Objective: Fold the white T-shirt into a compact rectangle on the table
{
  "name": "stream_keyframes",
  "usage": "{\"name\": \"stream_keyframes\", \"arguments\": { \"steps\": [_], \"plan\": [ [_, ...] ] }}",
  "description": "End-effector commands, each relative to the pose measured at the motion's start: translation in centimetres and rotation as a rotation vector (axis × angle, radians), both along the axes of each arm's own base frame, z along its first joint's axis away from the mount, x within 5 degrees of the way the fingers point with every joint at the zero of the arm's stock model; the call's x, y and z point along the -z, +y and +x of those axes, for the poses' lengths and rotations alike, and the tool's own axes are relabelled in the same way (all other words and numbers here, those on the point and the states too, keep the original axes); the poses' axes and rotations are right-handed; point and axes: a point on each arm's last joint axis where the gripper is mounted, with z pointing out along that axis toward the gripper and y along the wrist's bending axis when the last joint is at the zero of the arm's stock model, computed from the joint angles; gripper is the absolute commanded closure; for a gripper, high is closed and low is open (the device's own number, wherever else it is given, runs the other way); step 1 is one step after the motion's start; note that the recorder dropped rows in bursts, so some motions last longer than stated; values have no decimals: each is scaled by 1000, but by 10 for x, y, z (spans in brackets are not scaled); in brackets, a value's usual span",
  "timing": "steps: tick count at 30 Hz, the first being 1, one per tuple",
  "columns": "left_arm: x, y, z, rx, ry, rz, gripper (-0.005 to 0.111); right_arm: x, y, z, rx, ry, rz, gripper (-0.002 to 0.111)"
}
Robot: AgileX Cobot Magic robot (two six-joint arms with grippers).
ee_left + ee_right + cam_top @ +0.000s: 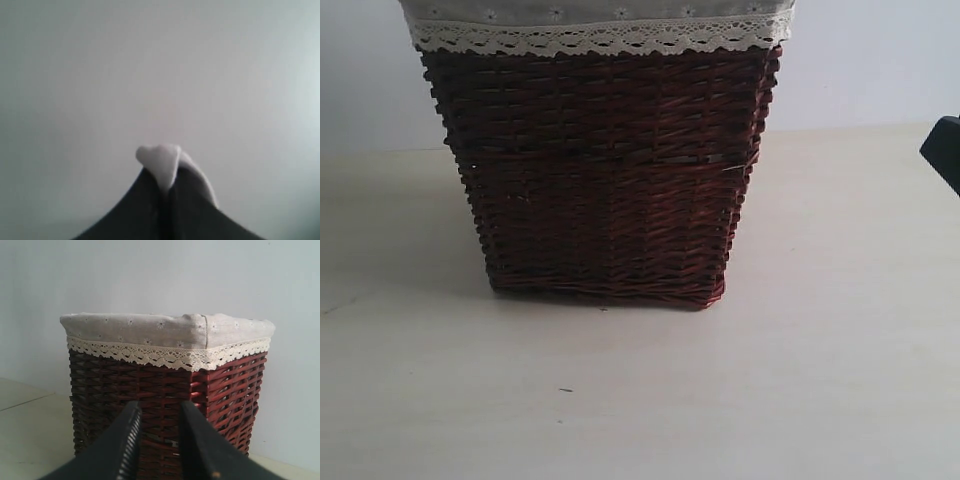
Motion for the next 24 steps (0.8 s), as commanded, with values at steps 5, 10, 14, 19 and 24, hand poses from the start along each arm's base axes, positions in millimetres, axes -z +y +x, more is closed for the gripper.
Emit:
{"name": "stream_keyframes", "arguments": {
  "steps": [5,10,14,19,24],
  "plan": [
    [30,-65,23,609,214,59,107,-2,0,1,-3,-1,0,81],
    [32,-68,13,703,258,70,107,-1,0,1,1,7,6,81],
    [40,-71,0,802,331,154,107,0,2,0,-29,26,20,75],
    [78,-89,-4,954,490,313,107,0,3,-1,-42,35,27,66],
    [146,-100,24,791,675,601,107,0,3,0,-36,39,26,66]
  ]
}}
